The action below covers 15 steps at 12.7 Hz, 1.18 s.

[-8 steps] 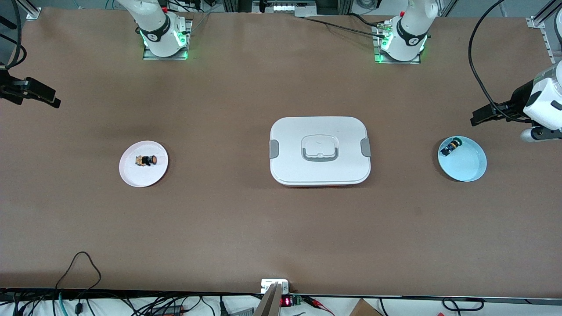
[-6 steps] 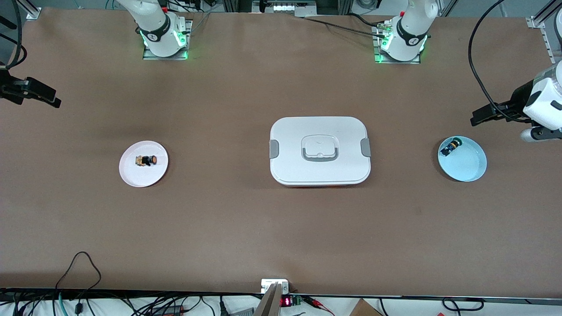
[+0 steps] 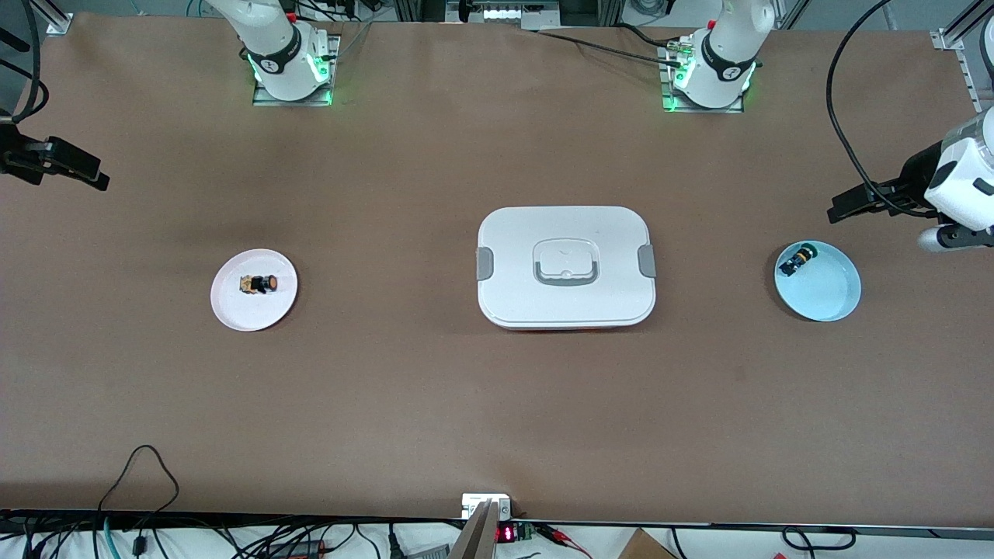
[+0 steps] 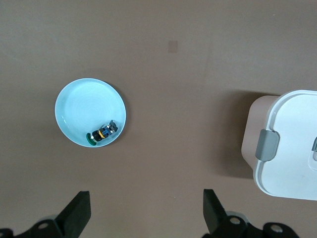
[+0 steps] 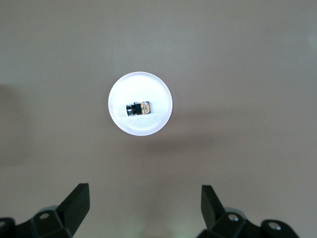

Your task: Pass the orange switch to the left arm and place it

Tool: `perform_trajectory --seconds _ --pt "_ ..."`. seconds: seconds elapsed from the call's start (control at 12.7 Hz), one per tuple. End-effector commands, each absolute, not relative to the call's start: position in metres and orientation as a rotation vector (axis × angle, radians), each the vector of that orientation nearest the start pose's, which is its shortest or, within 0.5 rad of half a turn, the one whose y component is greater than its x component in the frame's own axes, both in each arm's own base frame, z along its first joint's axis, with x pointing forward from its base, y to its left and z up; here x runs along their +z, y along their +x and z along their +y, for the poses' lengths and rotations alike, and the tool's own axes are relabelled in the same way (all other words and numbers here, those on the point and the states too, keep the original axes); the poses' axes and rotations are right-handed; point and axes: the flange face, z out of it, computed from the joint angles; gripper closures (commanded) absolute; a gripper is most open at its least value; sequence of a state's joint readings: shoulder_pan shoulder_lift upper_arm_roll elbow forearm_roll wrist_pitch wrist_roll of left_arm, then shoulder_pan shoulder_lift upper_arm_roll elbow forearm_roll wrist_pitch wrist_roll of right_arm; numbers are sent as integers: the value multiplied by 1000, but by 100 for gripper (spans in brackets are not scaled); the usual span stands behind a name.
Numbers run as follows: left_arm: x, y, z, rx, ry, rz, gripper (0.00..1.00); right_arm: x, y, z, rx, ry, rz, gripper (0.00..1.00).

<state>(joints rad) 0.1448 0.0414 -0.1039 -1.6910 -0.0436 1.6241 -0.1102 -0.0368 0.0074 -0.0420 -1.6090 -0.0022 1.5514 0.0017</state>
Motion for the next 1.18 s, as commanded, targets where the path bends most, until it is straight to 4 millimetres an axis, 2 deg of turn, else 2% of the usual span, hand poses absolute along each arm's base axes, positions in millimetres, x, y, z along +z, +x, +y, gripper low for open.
perform_trajectory --seconds 0.0,0.16,0.24,0.55,0.79,0.87,1.02,1.1 --pt "553 566 20 172 -3191 -253 0 596 556 -37 118 -3136 96 0" --pt "553 566 20 170 -3191 -252 0 586 568 -37 82 -3139 96 0" --pt "553 566 20 170 -3191 -252 0 574 574 -37 96 -3137 111 0" --pt "553 566 20 170 -3191 -253 0 521 604 -41 138 -3143 103 0" --pt "553 567 20 158 -3192 -253 0 479 621 -39 179 -3149 167 0" --pt "553 567 20 158 -3192 -253 0 457 628 -33 203 -3151 195 0" --pt "554 567 19 155 -3192 -251 0 427 636 -30 232 -3151 192 0" --pt "554 567 20 155 -3192 -253 0 413 636 -21 222 -3155 167 0"
